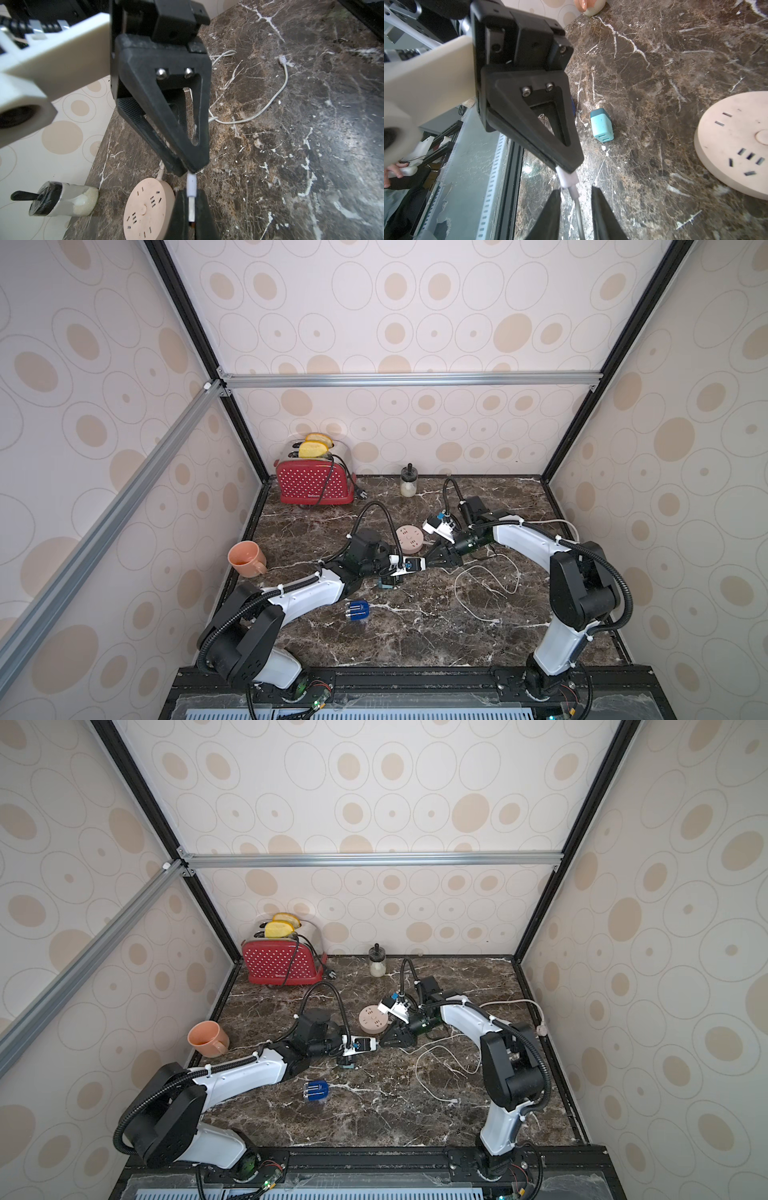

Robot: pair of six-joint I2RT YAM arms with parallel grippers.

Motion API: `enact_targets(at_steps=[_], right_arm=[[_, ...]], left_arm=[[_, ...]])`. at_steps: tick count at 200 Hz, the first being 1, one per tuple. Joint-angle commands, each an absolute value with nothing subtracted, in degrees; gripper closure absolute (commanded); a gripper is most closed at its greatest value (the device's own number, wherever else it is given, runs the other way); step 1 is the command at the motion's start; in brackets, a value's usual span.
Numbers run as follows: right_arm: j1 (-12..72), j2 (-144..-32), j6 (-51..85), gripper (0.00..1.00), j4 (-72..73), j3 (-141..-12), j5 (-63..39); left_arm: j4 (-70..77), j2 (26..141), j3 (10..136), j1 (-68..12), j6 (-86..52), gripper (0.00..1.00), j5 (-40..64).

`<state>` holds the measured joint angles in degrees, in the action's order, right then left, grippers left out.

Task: Charge the electric shaver
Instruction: Pick up the charging cable from the center of the board.

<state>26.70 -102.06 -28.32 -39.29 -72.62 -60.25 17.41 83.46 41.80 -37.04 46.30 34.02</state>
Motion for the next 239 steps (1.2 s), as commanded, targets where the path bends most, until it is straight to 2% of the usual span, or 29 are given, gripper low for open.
enact_targets(at_steps=[1, 39, 81, 99, 129, 139, 163, 186, 239], right_arm=[[26.69, -102.76, -29.64, 0.73, -40.30, -74.18, -62.40], [26.71, -103.09, -30.36, 0.75, -41.52, -74.18, -62.40], [26.65, -103.30, -31.00, 0.66, -42.49, -74.27, -61.90], [26.65, -103.46, -31.21, 0.65, -42.79, -74.51, -61.68], [26.64, -103.22, -31.20, 0.77, -42.45, -74.37, -61.68], [26.66, -103.05, -31.20, 0.78, -42.29, -74.37, -61.62], [26.68, -102.83, -30.85, 0.68, -41.64, -74.27, -61.27], [26.65, -102.82, -30.85, 0.67, -41.53, -74.38, -61.42], [26.63, -103.04, -31.11, 0.87, -42.43, -74.53, -61.86]], left_arm=[[18.11, 83.76, 43.53, -37.58, 46.27, 0.99, 34.87], [19.48, 84.11, 43.20, -37.54, 46.14, 0.98, 34.37], [22.05, 84.42, 42.80, -37.58, 45.34, 0.98, 33.58], [22.06, 84.54, 42.96, -37.55, 45.26, 0.98, 33.68], [21.82, 84.73, 42.90, -37.53, 45.07, 0.98, 34.00], [21.56, 84.73, 42.89, -37.54, 45.16, 0.98, 34.14], [19.40, 84.64, 43.36, -37.57, 45.98, 0.98, 35.05], [18.53, 84.37, 43.27, -37.61, 46.31, 0.98, 35.24], [18.25, 84.27, 43.42, -37.59, 46.63, 0.97, 34.73]])
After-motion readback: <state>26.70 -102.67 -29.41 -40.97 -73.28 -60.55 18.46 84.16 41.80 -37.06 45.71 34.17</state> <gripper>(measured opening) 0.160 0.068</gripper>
